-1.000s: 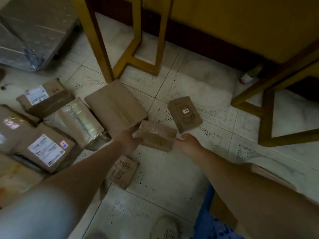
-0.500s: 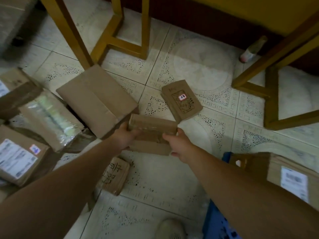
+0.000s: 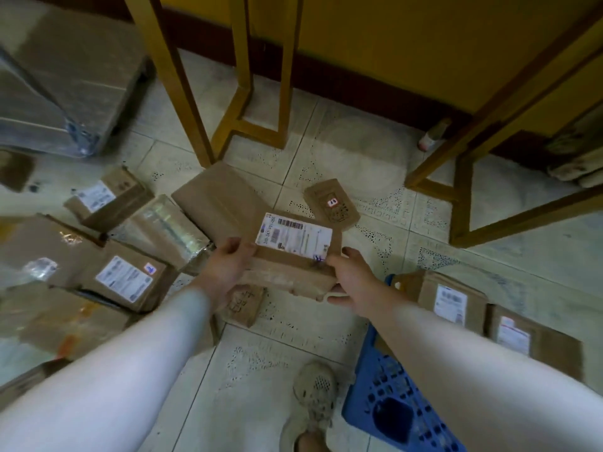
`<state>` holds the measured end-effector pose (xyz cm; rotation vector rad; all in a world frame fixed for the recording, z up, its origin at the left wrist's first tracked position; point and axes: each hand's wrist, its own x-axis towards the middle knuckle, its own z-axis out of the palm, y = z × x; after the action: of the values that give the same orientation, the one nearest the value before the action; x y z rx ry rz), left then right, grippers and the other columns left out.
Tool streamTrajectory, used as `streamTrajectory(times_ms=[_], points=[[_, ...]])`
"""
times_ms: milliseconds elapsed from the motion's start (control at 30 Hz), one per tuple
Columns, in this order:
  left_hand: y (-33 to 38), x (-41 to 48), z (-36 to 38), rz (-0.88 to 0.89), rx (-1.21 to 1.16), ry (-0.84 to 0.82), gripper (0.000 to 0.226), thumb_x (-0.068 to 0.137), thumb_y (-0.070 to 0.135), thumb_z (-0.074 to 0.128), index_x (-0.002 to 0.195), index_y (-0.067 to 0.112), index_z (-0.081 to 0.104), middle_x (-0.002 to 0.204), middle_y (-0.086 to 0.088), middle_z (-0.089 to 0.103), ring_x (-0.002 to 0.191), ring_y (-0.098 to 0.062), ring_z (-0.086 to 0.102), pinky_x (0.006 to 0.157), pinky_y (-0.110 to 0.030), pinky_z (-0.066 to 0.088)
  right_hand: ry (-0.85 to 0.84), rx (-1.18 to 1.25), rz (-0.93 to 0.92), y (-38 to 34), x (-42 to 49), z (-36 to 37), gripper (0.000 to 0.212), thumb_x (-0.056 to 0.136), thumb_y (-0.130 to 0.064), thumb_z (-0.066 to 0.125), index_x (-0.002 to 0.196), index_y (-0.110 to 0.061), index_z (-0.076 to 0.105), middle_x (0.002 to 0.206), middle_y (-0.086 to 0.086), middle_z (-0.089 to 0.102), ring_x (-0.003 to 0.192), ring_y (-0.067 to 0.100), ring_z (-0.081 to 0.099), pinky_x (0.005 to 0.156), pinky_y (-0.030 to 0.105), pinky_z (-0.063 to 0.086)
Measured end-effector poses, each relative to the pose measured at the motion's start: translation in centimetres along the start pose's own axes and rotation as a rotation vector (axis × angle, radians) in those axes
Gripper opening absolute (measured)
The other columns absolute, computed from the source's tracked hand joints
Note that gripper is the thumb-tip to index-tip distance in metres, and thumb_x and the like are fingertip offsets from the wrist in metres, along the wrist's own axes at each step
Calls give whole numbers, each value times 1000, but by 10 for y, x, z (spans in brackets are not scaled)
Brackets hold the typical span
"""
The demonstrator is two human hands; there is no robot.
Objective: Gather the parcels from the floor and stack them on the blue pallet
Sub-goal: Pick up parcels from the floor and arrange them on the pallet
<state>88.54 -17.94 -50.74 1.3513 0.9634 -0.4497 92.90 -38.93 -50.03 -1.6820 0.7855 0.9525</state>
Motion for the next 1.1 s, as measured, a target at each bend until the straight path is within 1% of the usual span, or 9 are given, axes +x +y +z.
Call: streamTrajectory(times_ms=[67, 200, 333, 467, 600, 733, 867, 967, 1100], points=[[14, -23, -6, 85, -70, 32, 6, 93, 20, 54, 97, 23, 56, 97, -2, 65, 83, -17, 63, 71, -40, 55, -37, -6, -55, -2, -29, -2, 62, 84, -32, 62, 138, -39, 32, 105, -5, 64, 91, 20, 64, 74, 40, 53], [20, -63, -12, 243, 50, 7, 10, 93, 9, 51, 99, 17, 53, 100, -7, 63, 90, -27, 63, 82, -45, 54, 90, 67, -136, 20, -81, -3, 42, 82, -29, 68, 119, -25, 47, 113, 1, 65, 94, 19, 63, 71, 38, 55], [-5, -110, -25, 345, 339, -2, 27, 90, 11, 55, 117, 12, 55, 110, -4, 61, 99, -24, 58, 88, -35, 47, 146, 124, -236, 64, -134, -3, 85, 77, -14, 74, 141, -36, 23, 112, -3, 61, 87, 19, 67, 56, 32, 57], [-20, -152, -31, 356, 384, -4, 38, 88, 11, 58, 126, 16, 57, 123, -3, 59, 109, -23, 57, 97, -32, 45, 128, 125, -208, 112, -178, -2, 44, 80, -16, 72, 116, -14, 46, 109, 8, 64, 87, 22, 67, 53, 27, 54], [-51, -192, -5, 184, 164, -115, 83, 80, -1, 65, 148, 25, 24, 122, -1, 56, 103, -21, 61, 86, -32, 53, 178, 209, -165, 159, -202, -5, 26, 84, -14, 70, 99, -7, 50, 105, 15, 64, 92, 29, 67, 70, 42, 60], [-99, -213, 37, 114, 361, -146, 51, 77, 6, 70, 117, 15, 40, 111, -6, 63, 95, -24, 63, 84, -45, 54, 209, 216, -124, 213, -211, -22, 16, 87, -14, 65, 96, -12, 52, 99, 6, 65, 86, 20, 65, 59, 28, 55], [-153, -226, 83, 140, 474, -247, 33, 76, 8, 71, 87, 25, 45, 91, 3, 61, 79, -12, 59, 61, -23, 46, 216, 239, -27, 276, -205, -59, 18, 92, -13, 57, 107, -19, 48, 95, -2, 63, 79, 17, 63, 57, 26, 55], [-181, -218, 118, 142, 518, -293, 45, 78, 10, 69, 117, 18, 49, 107, -6, 63, 80, -14, 57, 59, -24, 45, 193, 242, 30, 310, -183, -84, 19, 93, -11, 53, 108, -20, 44, 95, 4, 63, 73, 20, 62, 56, 27, 55], [-229, -197, 159, 17, 628, -373, 66, 85, 18, 61, 140, 38, 32, 109, 6, 62, 86, -15, 59, 59, -30, 47, 175, 212, 64, 353, -139, -109, 21, 93, -6, 49, 108, -20, 45, 98, 0, 57, 82, 18, 58, 71, 34, 57]])
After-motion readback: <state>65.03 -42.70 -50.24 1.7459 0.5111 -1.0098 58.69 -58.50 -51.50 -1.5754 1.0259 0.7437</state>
